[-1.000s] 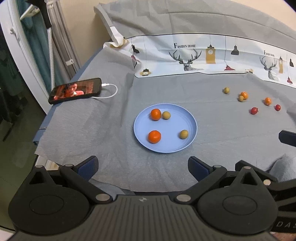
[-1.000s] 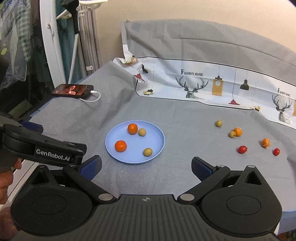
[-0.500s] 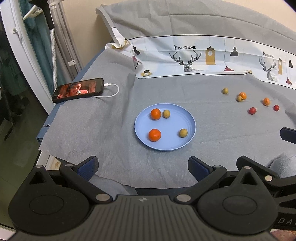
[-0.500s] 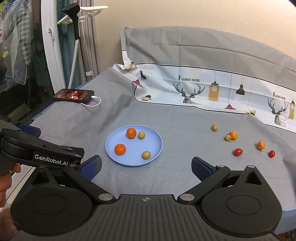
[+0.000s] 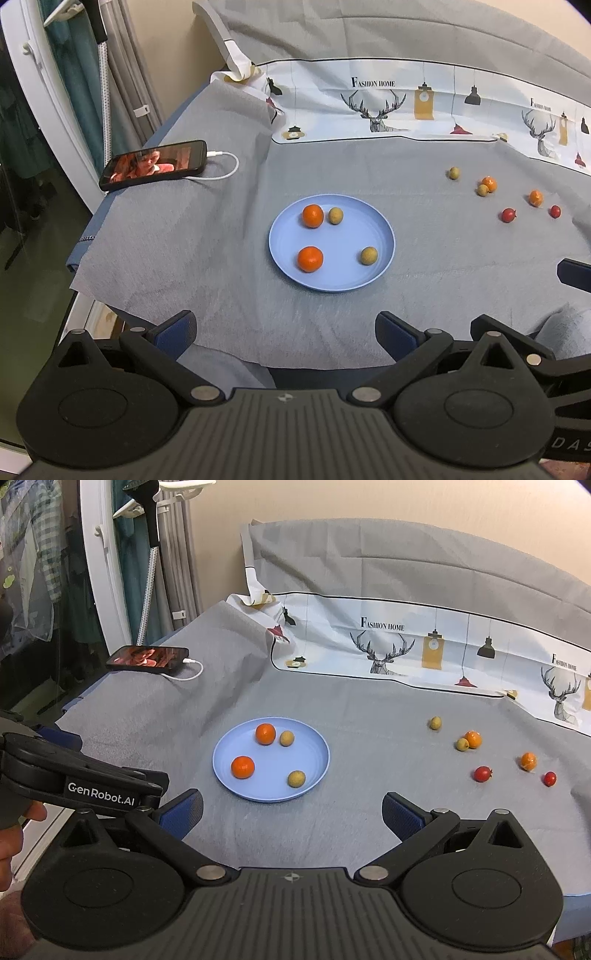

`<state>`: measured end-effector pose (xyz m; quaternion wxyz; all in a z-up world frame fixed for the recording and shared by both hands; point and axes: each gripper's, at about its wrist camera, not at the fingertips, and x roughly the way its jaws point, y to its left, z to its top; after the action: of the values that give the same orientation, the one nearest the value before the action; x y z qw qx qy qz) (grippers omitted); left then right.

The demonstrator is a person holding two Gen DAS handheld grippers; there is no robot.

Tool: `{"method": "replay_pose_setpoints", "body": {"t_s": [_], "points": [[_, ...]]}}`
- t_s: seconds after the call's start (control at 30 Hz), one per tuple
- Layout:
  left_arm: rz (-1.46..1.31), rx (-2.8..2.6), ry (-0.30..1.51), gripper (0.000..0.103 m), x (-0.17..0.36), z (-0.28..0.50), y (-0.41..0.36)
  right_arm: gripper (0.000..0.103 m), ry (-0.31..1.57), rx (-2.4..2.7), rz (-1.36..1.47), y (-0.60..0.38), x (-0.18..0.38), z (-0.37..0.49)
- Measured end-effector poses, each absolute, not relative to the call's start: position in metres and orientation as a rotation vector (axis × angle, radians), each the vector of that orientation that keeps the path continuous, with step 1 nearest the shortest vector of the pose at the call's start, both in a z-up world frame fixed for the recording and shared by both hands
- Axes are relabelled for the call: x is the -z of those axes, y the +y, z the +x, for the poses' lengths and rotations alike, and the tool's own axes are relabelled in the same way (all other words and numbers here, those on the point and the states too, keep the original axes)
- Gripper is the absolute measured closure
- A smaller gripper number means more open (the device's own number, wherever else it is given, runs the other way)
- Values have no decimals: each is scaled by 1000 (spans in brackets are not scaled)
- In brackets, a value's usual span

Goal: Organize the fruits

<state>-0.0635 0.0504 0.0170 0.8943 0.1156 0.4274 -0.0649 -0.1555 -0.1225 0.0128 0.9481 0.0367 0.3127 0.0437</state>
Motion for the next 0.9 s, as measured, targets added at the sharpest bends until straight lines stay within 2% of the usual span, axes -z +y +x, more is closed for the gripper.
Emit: {"method": "replay_pose_setpoints", "body": {"t_s": [0.9], "points": [[267, 135, 966, 0, -1, -37, 35, 1, 703, -75, 128, -139, 12, -133]]}}
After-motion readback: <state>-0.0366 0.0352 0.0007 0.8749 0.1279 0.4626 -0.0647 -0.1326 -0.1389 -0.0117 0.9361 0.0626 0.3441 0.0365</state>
